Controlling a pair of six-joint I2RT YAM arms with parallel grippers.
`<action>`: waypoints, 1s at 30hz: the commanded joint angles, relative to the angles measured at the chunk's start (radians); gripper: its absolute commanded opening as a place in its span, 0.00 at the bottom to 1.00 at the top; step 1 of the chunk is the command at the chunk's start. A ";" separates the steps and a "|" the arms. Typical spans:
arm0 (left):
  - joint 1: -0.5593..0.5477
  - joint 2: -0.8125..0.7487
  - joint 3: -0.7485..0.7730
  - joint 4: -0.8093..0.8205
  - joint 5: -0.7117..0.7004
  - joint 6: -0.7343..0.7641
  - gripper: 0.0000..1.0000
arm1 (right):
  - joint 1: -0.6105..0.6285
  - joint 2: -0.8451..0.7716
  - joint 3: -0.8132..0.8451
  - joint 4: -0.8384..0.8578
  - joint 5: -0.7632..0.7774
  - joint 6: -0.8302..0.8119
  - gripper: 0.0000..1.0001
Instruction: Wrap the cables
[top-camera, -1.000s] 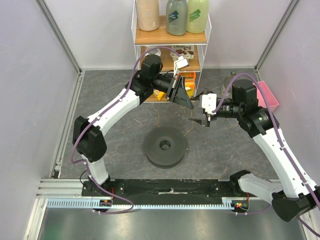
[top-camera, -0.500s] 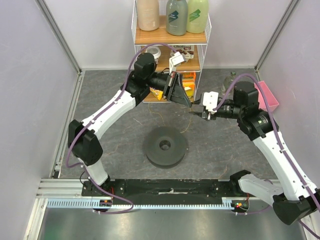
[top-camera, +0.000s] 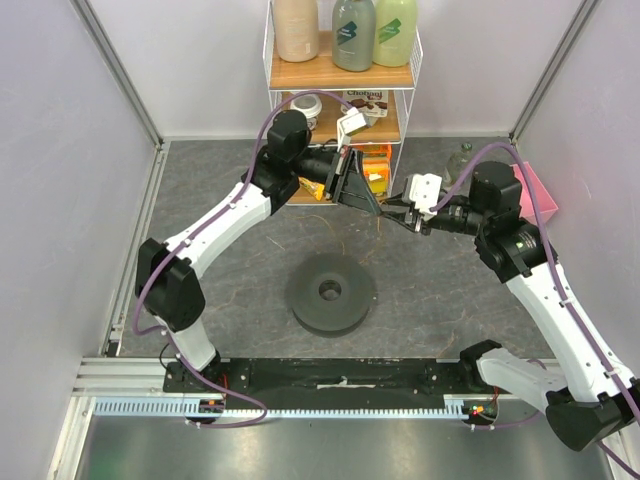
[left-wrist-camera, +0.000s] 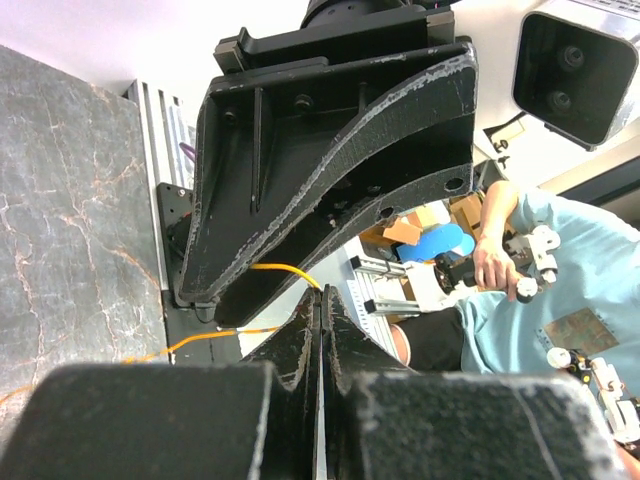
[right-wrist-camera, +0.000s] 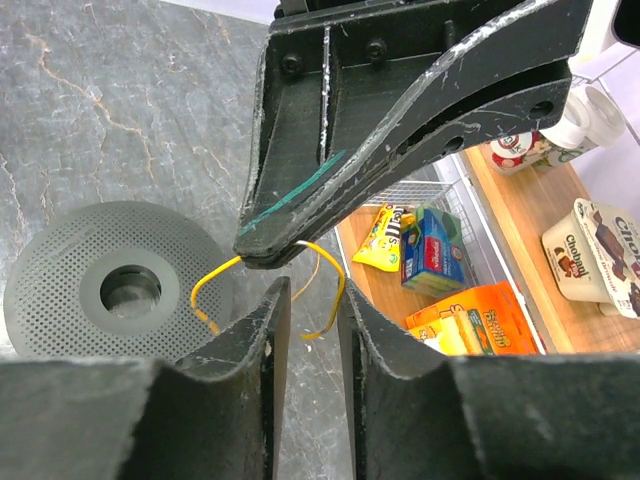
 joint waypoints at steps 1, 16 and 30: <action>0.028 -0.041 -0.006 0.148 0.019 -0.127 0.02 | 0.004 -0.004 -0.010 0.038 0.006 0.013 0.37; 0.031 -0.106 -0.100 0.141 0.006 -0.073 0.24 | 0.006 -0.013 0.027 0.123 0.037 0.133 0.00; 0.033 -0.162 -0.157 0.156 -0.113 0.073 0.45 | 0.003 -0.015 0.082 0.185 0.046 0.249 0.00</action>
